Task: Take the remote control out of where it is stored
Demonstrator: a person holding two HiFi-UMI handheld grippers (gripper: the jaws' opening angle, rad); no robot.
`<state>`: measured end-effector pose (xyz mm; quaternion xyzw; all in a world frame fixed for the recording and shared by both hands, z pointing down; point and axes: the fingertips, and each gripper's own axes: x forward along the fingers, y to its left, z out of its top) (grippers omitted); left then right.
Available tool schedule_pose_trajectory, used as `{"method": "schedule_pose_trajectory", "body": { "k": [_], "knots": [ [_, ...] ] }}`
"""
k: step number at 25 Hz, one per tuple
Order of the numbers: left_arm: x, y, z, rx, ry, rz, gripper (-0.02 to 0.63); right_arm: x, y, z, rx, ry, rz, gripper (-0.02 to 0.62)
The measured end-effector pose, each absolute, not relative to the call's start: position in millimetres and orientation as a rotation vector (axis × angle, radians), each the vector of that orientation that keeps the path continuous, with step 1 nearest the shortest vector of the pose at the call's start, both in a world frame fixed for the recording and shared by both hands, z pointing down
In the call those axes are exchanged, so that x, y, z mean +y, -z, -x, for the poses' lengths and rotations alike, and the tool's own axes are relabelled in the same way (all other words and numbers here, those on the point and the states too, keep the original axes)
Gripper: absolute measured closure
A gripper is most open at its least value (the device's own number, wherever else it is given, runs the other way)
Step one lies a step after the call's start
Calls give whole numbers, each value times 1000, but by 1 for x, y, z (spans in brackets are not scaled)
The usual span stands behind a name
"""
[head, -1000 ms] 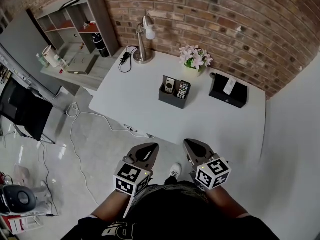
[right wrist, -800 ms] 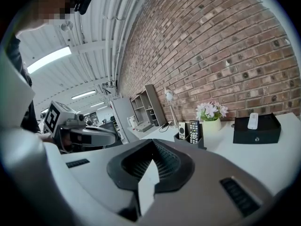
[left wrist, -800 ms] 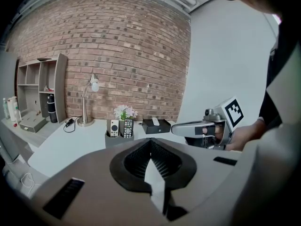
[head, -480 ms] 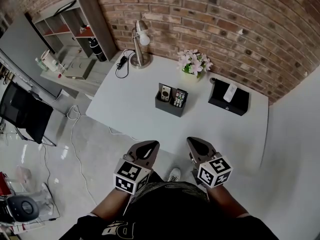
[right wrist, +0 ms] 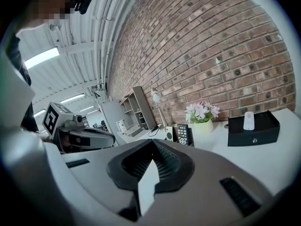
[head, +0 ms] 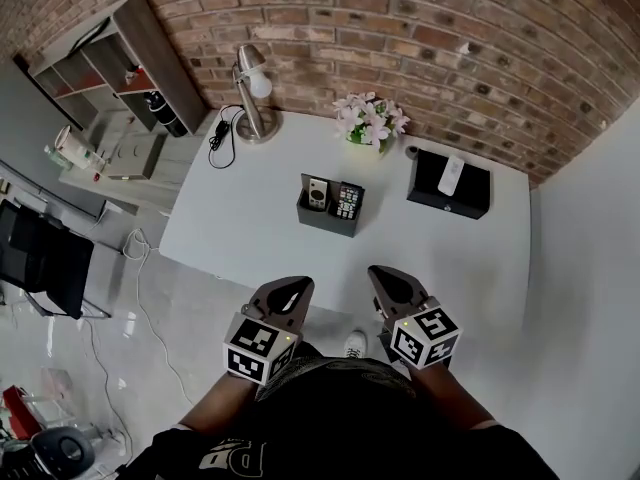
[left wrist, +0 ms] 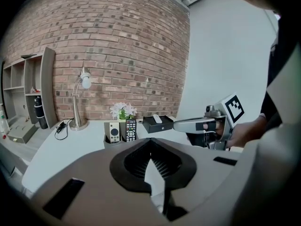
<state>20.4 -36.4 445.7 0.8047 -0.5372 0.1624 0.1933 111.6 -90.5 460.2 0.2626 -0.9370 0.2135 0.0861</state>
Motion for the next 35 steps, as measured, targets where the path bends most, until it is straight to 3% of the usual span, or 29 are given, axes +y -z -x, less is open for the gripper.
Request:
{"method": "schedule_pose_trajectory", "body": {
  "k": [22, 31, 35],
  "knots": [
    [-101, -457, 78, -1225, -509, -2500, 600, -169, -504, -46, -2470, -537, -1401, 584],
    [-108, -470, 98, -1049, -562, -2586, 600, -216, -549, -38, -2233, -594, -1603, 418],
    [-110, -475, 108, -1022, -581, -2582, 600, -231, -564, -34, -2154, -583, -1621, 377]
  ]
}}
